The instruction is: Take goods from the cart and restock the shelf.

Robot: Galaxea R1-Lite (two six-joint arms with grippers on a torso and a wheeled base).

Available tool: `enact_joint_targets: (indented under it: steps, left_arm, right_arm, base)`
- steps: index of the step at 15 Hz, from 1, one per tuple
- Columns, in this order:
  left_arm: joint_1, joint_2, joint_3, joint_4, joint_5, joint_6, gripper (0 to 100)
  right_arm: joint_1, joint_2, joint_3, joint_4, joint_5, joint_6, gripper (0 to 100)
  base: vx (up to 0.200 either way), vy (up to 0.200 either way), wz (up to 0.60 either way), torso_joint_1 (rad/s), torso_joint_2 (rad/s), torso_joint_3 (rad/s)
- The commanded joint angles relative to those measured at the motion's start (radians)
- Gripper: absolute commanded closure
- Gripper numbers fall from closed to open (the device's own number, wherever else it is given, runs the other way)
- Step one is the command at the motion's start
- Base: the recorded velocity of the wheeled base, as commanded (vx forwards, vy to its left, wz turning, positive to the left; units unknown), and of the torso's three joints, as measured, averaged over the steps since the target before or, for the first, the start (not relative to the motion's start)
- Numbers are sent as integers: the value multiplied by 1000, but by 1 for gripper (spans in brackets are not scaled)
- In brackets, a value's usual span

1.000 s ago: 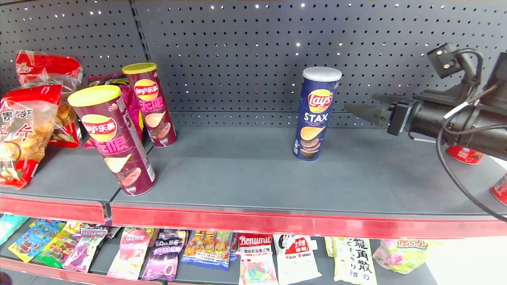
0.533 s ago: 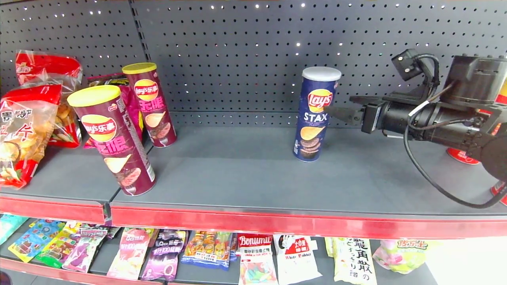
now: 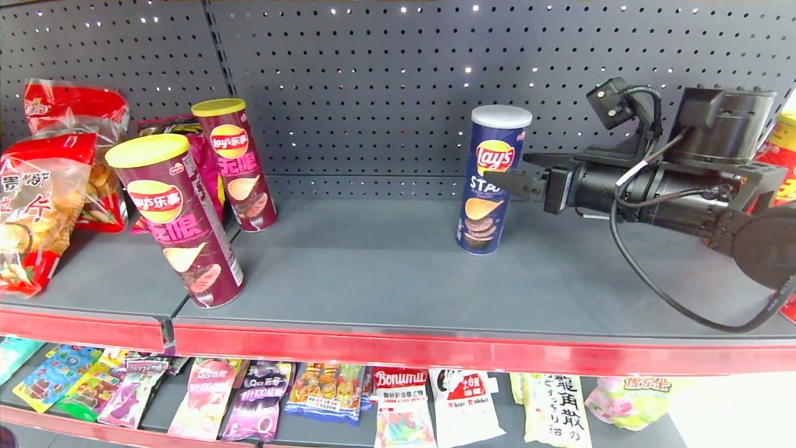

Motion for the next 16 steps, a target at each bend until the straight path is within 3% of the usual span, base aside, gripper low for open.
enact_joint_targets:
  steps: [1,12,13,16]
  left_arm:
    - [0,2,0,0,0,0,100]
    - [0,-4,-2,0,13,3,100]
    - [0,-4,1,2,14,3,100]
    - [0,-6,3,2,14,3,100]
  right_arm:
    - [3,-2,-7,0,0,-1,0]
    - [31,87,-115,3,2,-1,0]
    - [31,91,-115,1,0,-4,100]
    - [31,91,-110,1,0,-4,100]
  base:
    - [0,0,0,0,0,0]
    - [0,0,0,0,0,0]
    - [0,0,0,0,0,0]
    - [0,0,0,0,0,0]
